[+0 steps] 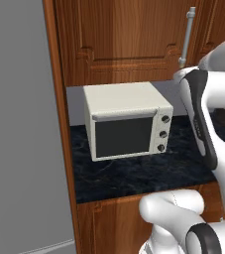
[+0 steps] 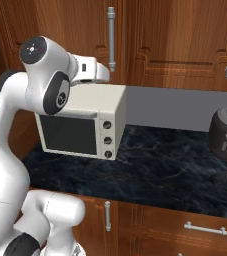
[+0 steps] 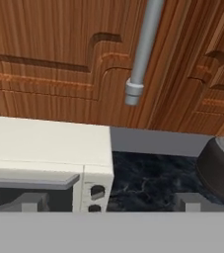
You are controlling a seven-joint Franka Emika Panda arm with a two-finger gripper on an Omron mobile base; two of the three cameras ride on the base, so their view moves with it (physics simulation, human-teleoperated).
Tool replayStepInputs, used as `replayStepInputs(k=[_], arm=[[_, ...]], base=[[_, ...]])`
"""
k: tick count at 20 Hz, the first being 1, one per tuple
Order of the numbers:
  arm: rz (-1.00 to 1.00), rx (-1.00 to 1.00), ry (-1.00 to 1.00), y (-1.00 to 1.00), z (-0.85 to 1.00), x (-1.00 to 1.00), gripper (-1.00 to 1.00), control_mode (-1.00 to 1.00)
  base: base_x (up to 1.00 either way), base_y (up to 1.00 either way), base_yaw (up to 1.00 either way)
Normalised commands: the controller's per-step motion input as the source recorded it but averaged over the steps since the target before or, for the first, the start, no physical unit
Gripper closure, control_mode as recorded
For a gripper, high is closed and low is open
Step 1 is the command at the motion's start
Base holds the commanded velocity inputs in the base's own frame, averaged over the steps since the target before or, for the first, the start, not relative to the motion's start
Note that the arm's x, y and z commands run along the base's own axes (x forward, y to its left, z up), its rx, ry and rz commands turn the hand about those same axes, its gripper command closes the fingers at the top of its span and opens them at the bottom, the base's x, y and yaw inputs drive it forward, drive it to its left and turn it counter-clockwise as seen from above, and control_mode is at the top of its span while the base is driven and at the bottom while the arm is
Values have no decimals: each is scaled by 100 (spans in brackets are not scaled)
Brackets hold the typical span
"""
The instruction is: Open the cabinet, pick the kettle from the cabinet, and place it in the sink.
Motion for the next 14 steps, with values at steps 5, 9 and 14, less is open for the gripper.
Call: replayStepInputs(k=[5, 9, 14], arm=[[0, 0, 0, -25, 8, 20, -100, -100], [0, 0, 0, -13, 11, 28, -100, -100], [1, 0, 0, -6, 11, 31, -100, -100]], base=[[0, 0, 0], [0, 0, 0], [0, 0, 0]])
